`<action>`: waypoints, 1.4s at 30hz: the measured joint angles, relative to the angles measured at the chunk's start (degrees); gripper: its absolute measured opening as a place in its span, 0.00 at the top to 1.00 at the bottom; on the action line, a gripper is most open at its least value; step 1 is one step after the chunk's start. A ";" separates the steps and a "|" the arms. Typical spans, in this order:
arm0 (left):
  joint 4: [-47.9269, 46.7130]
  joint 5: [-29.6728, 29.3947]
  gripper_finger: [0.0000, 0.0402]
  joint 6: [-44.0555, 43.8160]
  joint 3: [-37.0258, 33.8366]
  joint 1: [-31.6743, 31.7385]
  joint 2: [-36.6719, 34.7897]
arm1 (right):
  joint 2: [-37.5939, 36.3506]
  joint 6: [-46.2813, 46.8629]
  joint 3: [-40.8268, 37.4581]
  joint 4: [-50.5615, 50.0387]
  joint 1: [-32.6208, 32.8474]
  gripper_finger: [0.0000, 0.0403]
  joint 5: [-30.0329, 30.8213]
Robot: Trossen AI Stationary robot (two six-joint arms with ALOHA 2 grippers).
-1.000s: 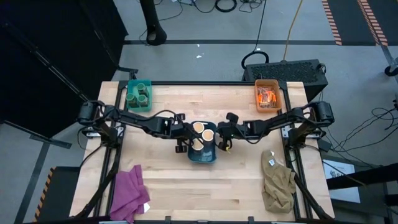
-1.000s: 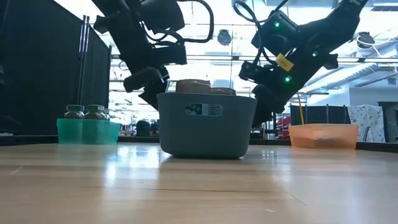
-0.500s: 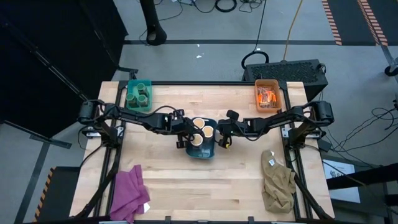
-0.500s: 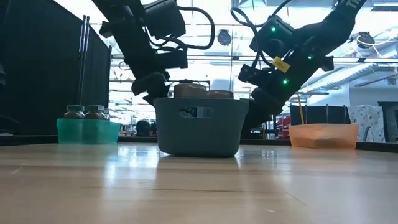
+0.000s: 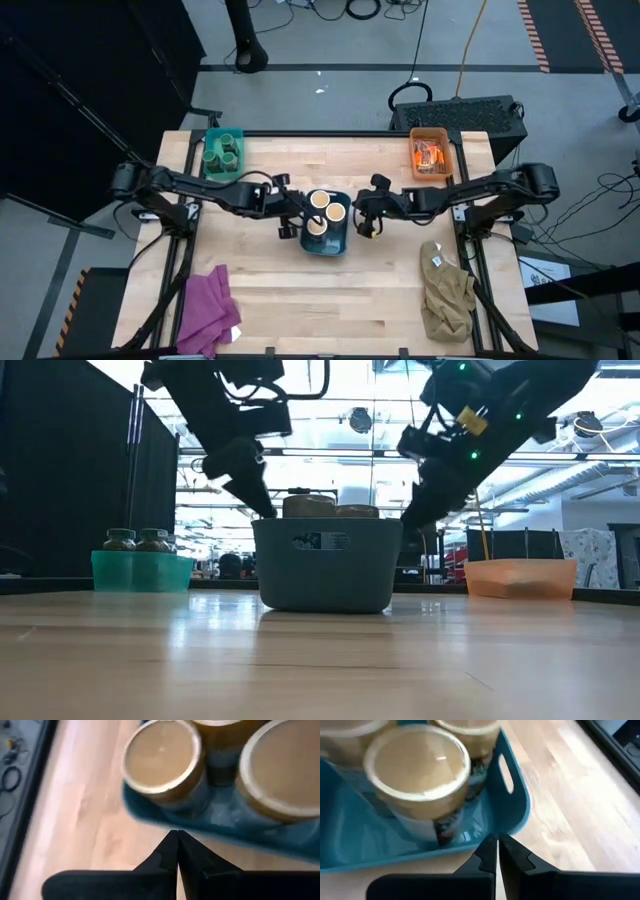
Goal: Sort spices by type
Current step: Move the blue bin to the center of the table
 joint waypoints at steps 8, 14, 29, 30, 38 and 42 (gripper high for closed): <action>-8.55 -5.50 0.97 -6.58 -0.07 -4.24 -8.81 | -7.15 0.08 -0.08 -3.18 4.95 1.00 4.51; 6.67 -8.59 0.97 -1.36 -2.60 -13.43 -14.90 | -10.04 -7.61 -0.13 11.05 10.87 1.00 4.19; 34.03 0.41 0.97 16.87 -12.62 -12.00 -22.75 | -12.67 -25.11 -0.13 30.36 8.74 1.00 -3.44; 32.97 0.52 0.97 16.96 -13.14 -11.49 -24.01 | -13.23 -25.23 -0.14 30.33 8.24 1.00 -4.07; 28.98 -1.79 0.97 11.50 -19.07 -11.39 -36.36 | -20.43 -23.44 -1.02 22.65 6.16 1.00 -7.15; 23.16 -7.34 0.97 0.90 -23.40 -11.44 -41.58 | -23.02 -12.47 -3.15 16.22 4.82 1.00 1.67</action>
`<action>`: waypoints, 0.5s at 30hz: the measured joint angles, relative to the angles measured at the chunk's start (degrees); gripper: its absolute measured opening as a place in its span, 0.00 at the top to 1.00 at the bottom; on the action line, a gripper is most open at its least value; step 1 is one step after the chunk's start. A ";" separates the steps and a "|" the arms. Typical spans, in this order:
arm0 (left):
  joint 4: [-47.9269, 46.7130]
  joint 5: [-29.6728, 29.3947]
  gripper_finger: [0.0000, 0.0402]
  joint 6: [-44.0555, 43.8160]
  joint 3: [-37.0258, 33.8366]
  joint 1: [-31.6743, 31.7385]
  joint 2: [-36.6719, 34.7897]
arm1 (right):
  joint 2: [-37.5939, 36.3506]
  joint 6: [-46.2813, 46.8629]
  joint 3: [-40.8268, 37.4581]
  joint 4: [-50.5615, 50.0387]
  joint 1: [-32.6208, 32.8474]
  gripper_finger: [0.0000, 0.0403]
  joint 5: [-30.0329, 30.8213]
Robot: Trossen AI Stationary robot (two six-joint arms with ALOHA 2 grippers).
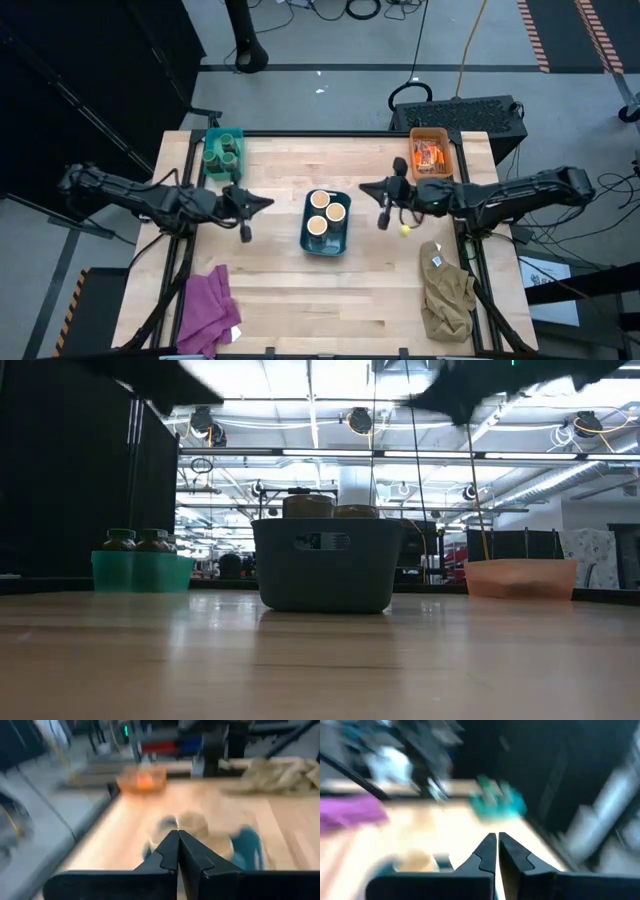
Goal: Sort spices by type
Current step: Move the blue bin to the center of the table
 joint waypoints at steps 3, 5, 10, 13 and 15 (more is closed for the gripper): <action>-1.73 0.36 0.97 -8.36 -3.11 -0.12 -0.14 | 0.23 10.48 -1.86 -9.19 -1.47 1.00 4.10; -2.73 1.10 0.97 -12.89 -4.75 -0.12 0.97 | 1.48 16.29 -3.41 -10.78 -2.20 1.00 3.92; -2.08 9.64 0.97 -19.21 -6.07 -0.18 7.74 | 3.43 25.67 -6.58 -13.29 -2.94 1.00 4.39; -1.94 14.69 0.97 -20.49 -6.02 -0.19 13.24 | 3.94 26.45 -6.60 -14.20 -3.04 1.00 4.42; -0.07 15.01 0.97 -20.97 -6.02 -0.18 18.05 | 3.95 26.48 -6.65 -14.85 -3.03 1.00 4.41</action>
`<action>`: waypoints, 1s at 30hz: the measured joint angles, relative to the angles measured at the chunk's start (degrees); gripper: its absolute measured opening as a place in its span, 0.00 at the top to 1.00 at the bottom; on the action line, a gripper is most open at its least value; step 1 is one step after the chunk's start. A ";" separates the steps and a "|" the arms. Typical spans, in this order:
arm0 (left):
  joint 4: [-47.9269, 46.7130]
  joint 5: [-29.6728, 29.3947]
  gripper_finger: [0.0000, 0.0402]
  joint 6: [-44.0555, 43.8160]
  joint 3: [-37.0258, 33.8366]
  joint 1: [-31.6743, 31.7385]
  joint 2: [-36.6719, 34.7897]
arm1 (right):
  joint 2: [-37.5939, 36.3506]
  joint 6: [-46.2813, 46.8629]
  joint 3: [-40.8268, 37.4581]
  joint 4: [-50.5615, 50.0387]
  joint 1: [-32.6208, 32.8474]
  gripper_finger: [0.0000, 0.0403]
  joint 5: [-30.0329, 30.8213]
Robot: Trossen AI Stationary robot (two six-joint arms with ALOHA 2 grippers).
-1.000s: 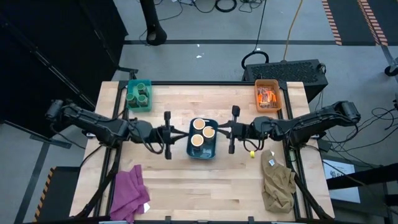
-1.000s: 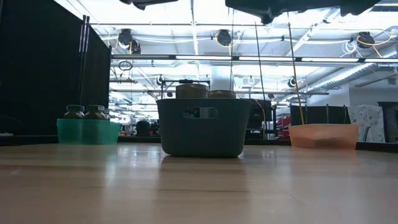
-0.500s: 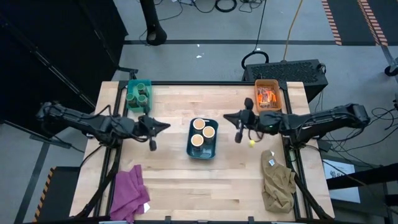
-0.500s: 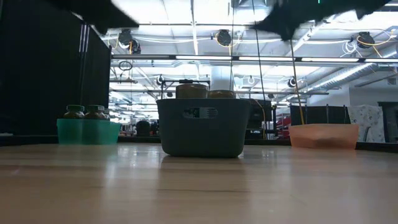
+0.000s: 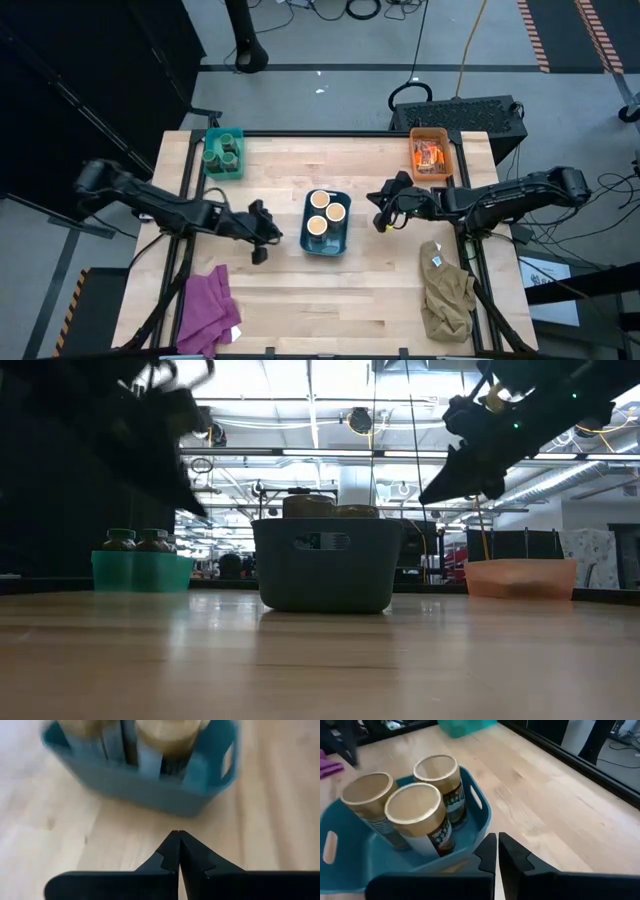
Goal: Sort spices by type
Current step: Move the blue bin to the center of the table
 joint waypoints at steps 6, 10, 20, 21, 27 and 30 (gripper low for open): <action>9.58 -0.27 0.99 -0.54 -0.07 0.00 12.20 | -0.04 -0.07 0.04 0.05 0.00 1.00 0.00; 19.31 -0.12 0.99 0.75 0.07 0.00 17.04 | -0.04 -0.22 0.07 -0.28 0.00 1.00 0.00; 25.26 0.69 0.99 0.65 1.70 0.00 22.67 | -0.02 -0.46 0.06 -0.31 0.00 1.00 0.00; 25.21 0.69 0.99 0.69 1.95 0.00 23.01 | -0.02 -0.46 0.07 -0.25 0.00 1.00 0.00; 28.48 0.83 0.99 0.98 2.43 0.00 24.72 | -0.02 -0.46 0.07 -0.30 0.00 1.00 0.00; 27.85 0.82 0.99 1.02 2.43 0.00 24.71 | -0.02 -0.46 0.07 -0.25 0.00 1.00 0.00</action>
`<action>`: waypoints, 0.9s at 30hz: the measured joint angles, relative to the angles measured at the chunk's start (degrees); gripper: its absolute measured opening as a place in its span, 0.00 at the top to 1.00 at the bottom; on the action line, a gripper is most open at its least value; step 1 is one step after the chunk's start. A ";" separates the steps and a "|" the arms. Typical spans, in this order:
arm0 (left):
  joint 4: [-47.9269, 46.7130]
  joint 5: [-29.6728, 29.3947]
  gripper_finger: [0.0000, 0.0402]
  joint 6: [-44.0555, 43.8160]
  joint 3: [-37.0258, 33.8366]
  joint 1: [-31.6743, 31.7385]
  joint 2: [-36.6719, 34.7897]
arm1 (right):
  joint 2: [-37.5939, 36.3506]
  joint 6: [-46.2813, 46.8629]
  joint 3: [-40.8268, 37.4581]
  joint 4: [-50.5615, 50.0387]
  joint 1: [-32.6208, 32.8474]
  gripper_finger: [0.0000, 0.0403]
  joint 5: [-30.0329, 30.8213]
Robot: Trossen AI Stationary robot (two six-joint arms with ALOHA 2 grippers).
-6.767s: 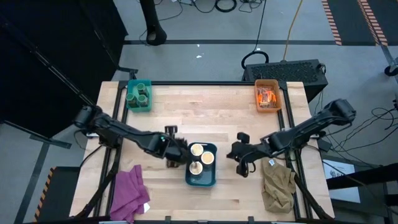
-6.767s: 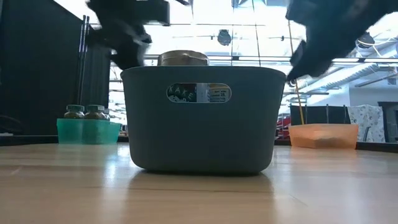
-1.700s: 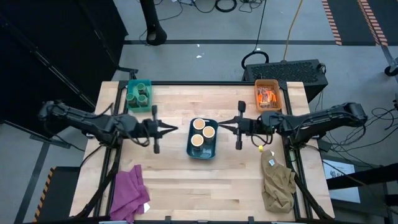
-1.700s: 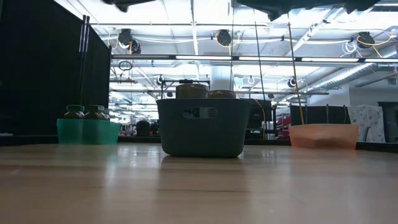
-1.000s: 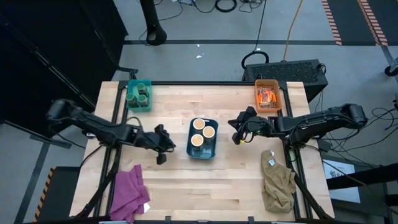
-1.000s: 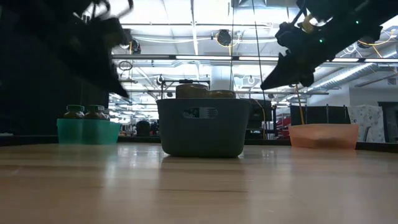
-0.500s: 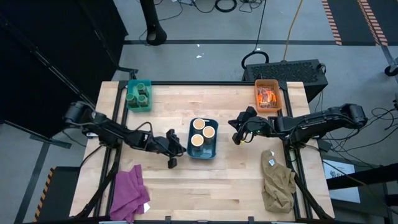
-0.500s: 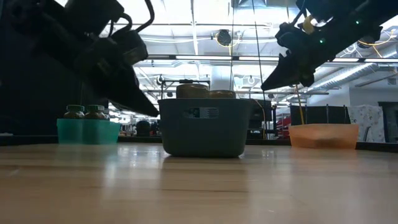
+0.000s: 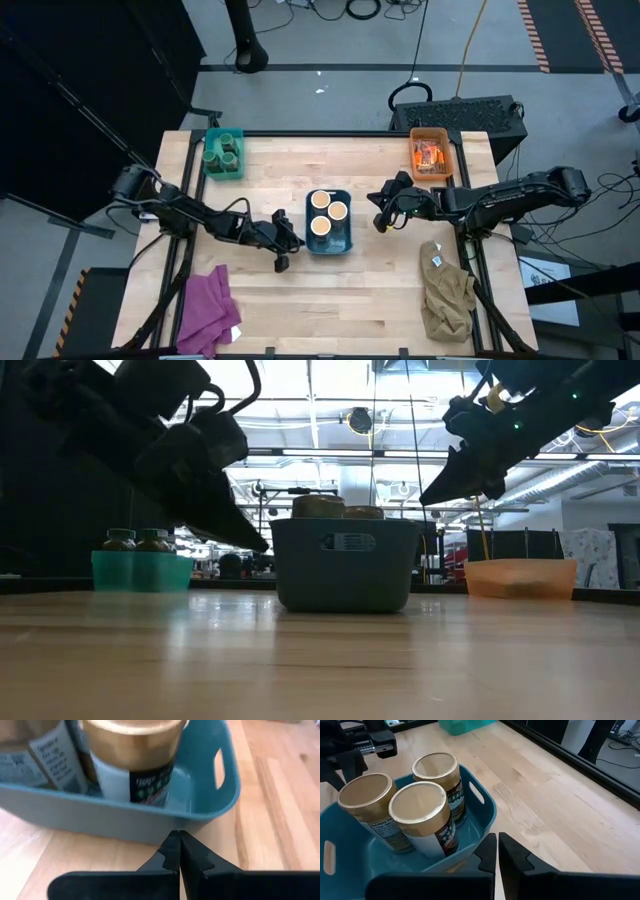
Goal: Sort spices by type
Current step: Move the blue bin to the center of the table, then return to Home Position
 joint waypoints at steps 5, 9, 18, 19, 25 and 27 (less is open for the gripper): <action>-4.64 1.30 0.99 1.43 -0.02 -0.19 -2.70 | 0.00 -1.04 0.00 -0.01 0.36 1.00 0.01; -8.56 2.76 0.99 7.88 -0.04 -2.06 -10.61 | 0.00 -8.64 -0.01 6.17 2.04 1.00 -0.38; -10.31 0.14 0.99 26.43 -6.38 0.54 -36.92 | -3.92 -30.35 0.09 21.88 1.39 1.00 -7.89; -10.31 0.14 0.99 26.79 -7.87 1.54 -39.96 | -5.02 -31.98 0.09 21.84 1.19 1.00 -7.92; -10.57 0.27 0.99 29.04 -15.42 7.06 -56.76 | -12.99 -39.14 -0.09 21.51 -0.37 1.00 -11.87; -10.59 0.72 0.99 28.39 -17.32 8.14 -60.90 | -16.15 -40.53 -1.04 21.54 -0.67 1.00 -13.07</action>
